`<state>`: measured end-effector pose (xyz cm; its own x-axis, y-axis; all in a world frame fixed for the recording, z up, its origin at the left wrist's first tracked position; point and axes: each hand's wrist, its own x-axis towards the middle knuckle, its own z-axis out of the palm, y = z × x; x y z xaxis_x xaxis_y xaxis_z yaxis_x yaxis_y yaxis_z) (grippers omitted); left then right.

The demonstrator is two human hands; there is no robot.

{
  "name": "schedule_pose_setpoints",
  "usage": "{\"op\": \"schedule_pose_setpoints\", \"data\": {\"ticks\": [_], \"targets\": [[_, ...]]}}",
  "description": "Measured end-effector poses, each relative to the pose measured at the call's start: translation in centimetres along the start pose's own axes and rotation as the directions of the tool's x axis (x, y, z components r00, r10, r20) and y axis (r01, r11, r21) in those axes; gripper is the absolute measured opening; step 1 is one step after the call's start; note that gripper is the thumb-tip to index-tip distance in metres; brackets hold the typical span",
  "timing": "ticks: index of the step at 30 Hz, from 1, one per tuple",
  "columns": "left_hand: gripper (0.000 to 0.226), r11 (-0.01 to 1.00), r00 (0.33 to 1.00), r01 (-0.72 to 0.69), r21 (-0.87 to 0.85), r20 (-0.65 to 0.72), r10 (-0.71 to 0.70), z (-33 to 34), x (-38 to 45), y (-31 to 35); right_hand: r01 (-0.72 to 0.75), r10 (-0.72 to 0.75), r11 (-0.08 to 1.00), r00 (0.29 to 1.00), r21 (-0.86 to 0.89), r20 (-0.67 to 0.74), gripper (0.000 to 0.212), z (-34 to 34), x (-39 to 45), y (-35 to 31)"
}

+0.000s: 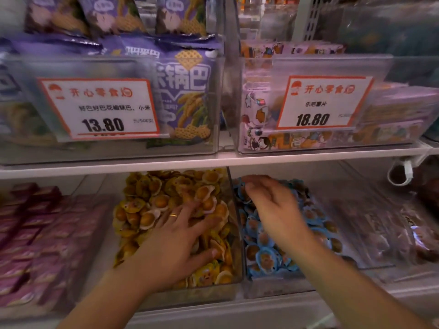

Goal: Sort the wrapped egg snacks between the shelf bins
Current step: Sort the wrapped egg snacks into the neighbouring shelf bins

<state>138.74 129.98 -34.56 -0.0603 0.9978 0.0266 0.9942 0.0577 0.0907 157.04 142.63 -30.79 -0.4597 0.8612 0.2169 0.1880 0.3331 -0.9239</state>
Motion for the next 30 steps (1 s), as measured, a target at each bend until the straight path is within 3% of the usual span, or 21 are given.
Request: {"op": "schedule_pose_setpoints", "data": {"ticks": [4, 10, 13, 15, 18, 20, 22, 24, 25, 26, 30], "targets": [[0.065, 0.997, 0.999, 0.01, 0.082, 0.051, -0.014, -0.5, -1.0, -0.1, 0.199, -0.161, 0.95, 0.972, -0.241, 0.17, 0.045, 3.3, -0.9, 0.8], [0.048, 0.993, 0.984, 0.088, -0.076, 0.159, -0.075, -3.3, -4.4, -6.1, 0.236, -0.214, 0.947, 0.969, -0.216, 0.12, 0.034, 4.0, -0.7, 1.2], [0.053, 0.991, 0.989, 0.128, -0.029, 0.074, -0.126, -3.2, -4.9, -6.1, 0.218, -0.205, 0.959, 0.975, -0.179, 0.087, 0.029, 4.3, -1.1, 1.1], [0.053, 0.991, 0.99, 0.131, -0.026, -0.055, -0.132, -2.7, -4.2, -5.2, 0.202, -0.191, 0.967, 0.978, -0.157, 0.08, 0.026, 4.3, -1.3, 0.8], [0.03, 0.992, 0.955, 0.08, -0.098, -0.279, -0.104, -2.8, -1.9, -4.3, 0.21, -0.197, 0.962, 0.977, -0.172, 0.086, 0.026, 4.2, -1.5, 0.3], [0.034, 0.996, 0.979, 0.037, -0.084, -0.196, -0.052, -2.3, -0.4, -3.8, 0.214, -0.194, 0.955, 0.974, -0.204, 0.114, 0.03, 3.9, -1.8, -0.3], [0.036, 1.0, 0.999, 0.011, -0.024, -0.045, -0.012, -1.4, 0.5, -3.5, 0.325, -0.291, 0.86, 0.946, -0.394, 0.146, 0.029, 3.3, -2.1, -1.1], [0.035, 0.999, 0.999, 0.03, 0.029, 0.036, -0.031, -1.1, 0.4, -3.8, 0.515, -0.454, 0.626, 0.851, -0.585, 0.263, 0.029, 3.2, -2.2, -2.2], [0.035, 0.997, 0.997, 0.051, 0.055, 0.052, -0.054, -1.1, 0.0, -4.2, 0.573, -0.468, 0.538, 0.813, -0.618, 0.346, 0.03, 3.5, -2.3, -2.8], [0.036, 0.993, 0.995, 0.073, 0.088, 0.066, -0.079, -1.2, -0.5, -4.5, 0.596, -0.421, 0.507, 0.802, -0.623, 0.425, 0.032, 4.1, -2.3, -3.5], [0.033, 0.976, 0.991, 0.134, 0.171, -0.01, -0.135, -1.2, -2.6, -5.4, 0.541, -0.099, 0.599, 0.782, -0.59, 0.616, 0.029, 8.6, -1.6, -4.0]]}}
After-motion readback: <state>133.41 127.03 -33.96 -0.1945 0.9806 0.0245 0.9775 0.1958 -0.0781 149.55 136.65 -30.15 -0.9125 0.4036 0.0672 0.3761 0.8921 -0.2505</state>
